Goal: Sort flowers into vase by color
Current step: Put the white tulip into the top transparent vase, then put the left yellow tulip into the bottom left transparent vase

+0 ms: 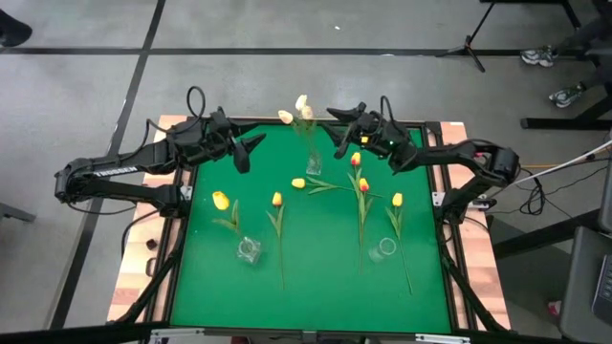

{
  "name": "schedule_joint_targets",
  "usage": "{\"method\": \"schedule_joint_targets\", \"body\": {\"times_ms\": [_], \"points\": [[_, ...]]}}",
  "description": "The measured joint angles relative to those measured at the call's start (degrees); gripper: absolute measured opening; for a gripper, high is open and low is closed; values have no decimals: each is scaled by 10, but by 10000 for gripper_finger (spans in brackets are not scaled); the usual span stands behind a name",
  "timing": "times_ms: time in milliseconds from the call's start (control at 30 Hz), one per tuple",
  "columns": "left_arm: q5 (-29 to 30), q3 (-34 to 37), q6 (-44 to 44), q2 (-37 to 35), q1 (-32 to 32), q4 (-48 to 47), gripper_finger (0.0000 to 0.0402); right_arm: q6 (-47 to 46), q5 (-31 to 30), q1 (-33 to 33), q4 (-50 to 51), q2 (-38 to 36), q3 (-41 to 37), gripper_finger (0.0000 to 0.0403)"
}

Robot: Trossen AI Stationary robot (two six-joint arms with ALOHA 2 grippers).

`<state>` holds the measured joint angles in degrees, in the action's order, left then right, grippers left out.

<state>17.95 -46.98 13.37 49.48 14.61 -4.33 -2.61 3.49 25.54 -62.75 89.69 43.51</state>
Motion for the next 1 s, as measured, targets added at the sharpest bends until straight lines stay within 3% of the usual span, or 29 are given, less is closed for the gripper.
{"method": "schedule_joint_targets", "body": {"times_ms": [267,633,800,1000], "points": [[0,0,0,0,0,-35,217,31,-31,0,167,-93,0,261],[0,0,0,0,0,-46,217,29,-106,0,558,-270,0,257],[0,0,1,0,0,-47,217,-42,-163,0,680,-281,0,257],[0,0,1,0,0,-47,217,-113,-229,0,755,-261,0,257]]}}
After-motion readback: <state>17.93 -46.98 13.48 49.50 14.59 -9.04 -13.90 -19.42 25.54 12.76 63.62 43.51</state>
